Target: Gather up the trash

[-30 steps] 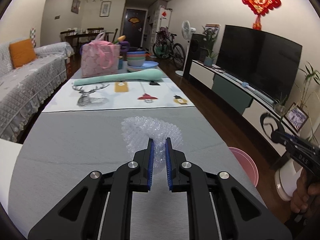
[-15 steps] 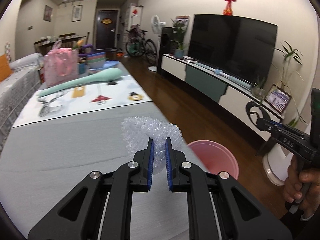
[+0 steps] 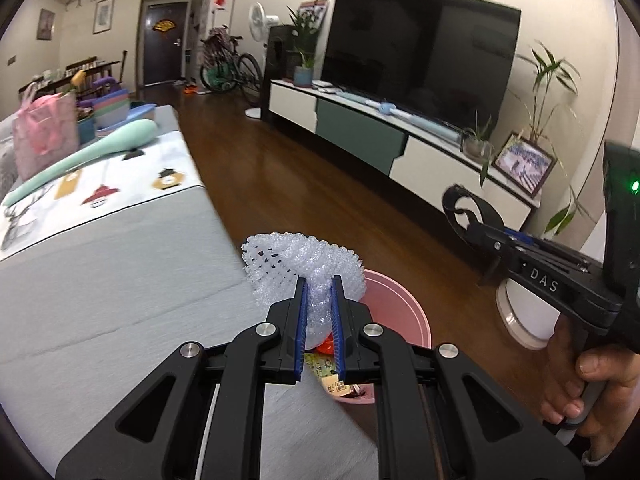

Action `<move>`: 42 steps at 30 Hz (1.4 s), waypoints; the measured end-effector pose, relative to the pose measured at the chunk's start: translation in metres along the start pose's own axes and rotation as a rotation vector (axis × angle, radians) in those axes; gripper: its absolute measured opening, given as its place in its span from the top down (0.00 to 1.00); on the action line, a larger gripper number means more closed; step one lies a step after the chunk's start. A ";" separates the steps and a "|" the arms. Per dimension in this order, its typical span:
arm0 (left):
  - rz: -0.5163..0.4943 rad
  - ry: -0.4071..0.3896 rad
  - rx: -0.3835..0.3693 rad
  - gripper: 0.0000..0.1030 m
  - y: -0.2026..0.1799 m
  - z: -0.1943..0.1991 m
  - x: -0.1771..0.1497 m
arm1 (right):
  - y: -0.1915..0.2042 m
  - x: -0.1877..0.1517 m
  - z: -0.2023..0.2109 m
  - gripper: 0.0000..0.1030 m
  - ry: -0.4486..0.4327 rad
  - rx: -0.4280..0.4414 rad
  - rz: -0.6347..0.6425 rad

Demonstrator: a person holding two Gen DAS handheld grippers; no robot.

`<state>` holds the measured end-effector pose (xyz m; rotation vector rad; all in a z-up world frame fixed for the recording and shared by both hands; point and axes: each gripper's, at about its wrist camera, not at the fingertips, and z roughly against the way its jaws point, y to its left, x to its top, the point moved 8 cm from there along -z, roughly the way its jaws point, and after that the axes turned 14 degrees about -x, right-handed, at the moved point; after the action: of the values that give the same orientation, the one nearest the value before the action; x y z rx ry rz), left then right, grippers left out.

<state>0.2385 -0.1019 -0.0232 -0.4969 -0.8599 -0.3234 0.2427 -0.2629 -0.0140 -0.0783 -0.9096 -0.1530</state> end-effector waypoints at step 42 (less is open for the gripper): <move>0.008 -0.057 0.136 0.10 -0.007 0.074 -0.016 | -0.014 0.008 0.034 0.06 -0.073 -0.040 -0.029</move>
<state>0.1781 -0.0669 0.0071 -0.3849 -0.9289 -0.2429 0.2188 -0.2728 0.0128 -0.1082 -0.9814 -0.1966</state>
